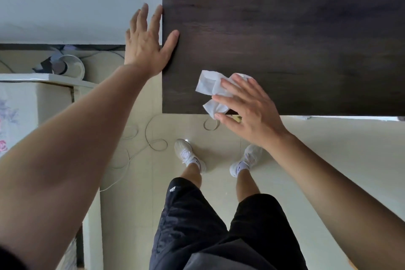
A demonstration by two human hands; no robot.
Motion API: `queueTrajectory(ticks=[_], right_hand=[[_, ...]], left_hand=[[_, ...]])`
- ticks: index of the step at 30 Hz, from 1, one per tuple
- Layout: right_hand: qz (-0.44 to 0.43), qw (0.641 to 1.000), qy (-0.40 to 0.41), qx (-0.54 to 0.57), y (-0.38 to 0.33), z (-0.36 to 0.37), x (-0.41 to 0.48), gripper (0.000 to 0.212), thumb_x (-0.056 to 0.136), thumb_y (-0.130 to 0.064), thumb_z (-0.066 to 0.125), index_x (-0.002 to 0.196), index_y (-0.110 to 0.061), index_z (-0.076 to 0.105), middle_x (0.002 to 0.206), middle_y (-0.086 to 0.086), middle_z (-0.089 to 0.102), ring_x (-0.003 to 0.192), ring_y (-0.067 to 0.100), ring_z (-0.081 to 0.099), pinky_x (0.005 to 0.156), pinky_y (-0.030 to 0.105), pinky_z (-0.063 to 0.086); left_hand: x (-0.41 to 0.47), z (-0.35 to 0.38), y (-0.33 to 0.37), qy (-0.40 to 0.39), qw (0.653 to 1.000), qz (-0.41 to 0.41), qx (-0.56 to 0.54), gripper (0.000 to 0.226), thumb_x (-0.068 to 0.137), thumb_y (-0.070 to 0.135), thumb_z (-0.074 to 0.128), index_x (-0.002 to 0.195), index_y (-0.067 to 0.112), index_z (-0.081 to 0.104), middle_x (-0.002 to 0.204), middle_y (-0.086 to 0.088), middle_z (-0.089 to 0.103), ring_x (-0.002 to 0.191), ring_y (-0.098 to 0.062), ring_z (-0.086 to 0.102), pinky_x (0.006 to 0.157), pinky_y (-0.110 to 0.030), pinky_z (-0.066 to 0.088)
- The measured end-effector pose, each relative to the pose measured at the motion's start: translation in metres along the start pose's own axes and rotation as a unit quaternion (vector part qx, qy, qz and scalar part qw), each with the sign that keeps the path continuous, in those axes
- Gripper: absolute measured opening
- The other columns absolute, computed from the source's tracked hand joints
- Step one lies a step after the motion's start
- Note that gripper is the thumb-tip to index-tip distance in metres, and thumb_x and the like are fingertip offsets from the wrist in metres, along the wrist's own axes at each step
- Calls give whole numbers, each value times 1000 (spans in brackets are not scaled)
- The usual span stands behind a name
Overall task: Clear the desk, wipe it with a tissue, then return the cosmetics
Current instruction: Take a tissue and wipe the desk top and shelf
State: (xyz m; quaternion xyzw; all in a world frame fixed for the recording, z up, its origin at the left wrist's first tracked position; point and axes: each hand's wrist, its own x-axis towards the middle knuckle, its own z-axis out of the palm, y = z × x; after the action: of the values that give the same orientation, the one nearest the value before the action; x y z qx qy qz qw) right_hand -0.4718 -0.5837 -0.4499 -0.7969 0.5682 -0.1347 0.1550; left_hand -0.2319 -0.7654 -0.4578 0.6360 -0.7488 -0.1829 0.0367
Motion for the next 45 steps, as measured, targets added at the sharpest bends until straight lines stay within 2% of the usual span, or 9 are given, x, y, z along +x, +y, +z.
queueTrajectory(ticks=[5,9,12,17,22,27,32,40,45], right_hand=[[25,999,27,-1,-17,13,2,39,97,-44,60,130,-25,67,152,5,48,144,32,38,117,54,29],[-36,998,22,37,-65,34,35,33,97,-36,60,127,-23,70,149,8,51,142,35,41,118,54,27],[-57,997,17,43,-66,35,36,32,99,-32,58,129,-25,69,150,7,51,143,34,41,119,52,26],[0,999,43,6,9,3,-27,34,102,-33,56,134,-28,65,152,6,48,144,32,39,119,50,26],[120,988,85,-51,109,-45,-116,38,101,-39,58,135,-23,64,153,10,45,144,36,38,116,54,31],[267,953,125,-68,182,-84,-181,42,102,-43,53,135,-20,64,153,12,45,143,38,38,118,50,29],[363,915,153,-83,251,-119,-222,45,101,-46,51,137,-21,62,153,12,45,141,38,37,118,42,27],[380,907,140,-116,348,-162,-230,51,102,-49,40,139,-21,60,151,13,45,135,39,40,118,46,24],[371,915,111,-112,386,-175,-220,55,101,-56,34,146,-29,50,159,10,35,146,37,28,121,48,18]], left_hand=[[-10,0,2,-3,1000,0,26,75,95,68,26,157,27,16,164,-11,14,151,-30,10,117,-51,20],[-18,-2,3,-3,998,-6,57,73,95,67,29,156,28,18,164,-12,13,150,-31,10,116,-53,21],[-23,-4,11,8,996,9,90,70,94,65,31,153,28,23,163,-15,13,150,-34,10,117,-55,17],[-29,12,59,32,991,75,108,62,94,60,36,148,28,34,163,-15,15,150,-34,11,117,-60,5],[-29,44,152,1,977,178,115,65,93,62,36,146,26,38,161,-16,22,148,-37,18,115,-64,10],[-40,81,248,-42,951,281,123,65,93,62,34,147,28,37,161,-15,22,148,-35,18,116,-63,10],[-47,110,330,-61,923,348,153,63,94,62,32,148,29,35,162,-12,19,149,-34,15,117,-63,10],[-55,145,429,-59,928,332,161,62,97,63,27,149,30,33,163,-8,21,149,-33,17,118,-60,10],[-52,157,475,-56,930,321,167,64,96,63,28,148,28,35,162,-10,23,148,-33,20,117,-60,15]])
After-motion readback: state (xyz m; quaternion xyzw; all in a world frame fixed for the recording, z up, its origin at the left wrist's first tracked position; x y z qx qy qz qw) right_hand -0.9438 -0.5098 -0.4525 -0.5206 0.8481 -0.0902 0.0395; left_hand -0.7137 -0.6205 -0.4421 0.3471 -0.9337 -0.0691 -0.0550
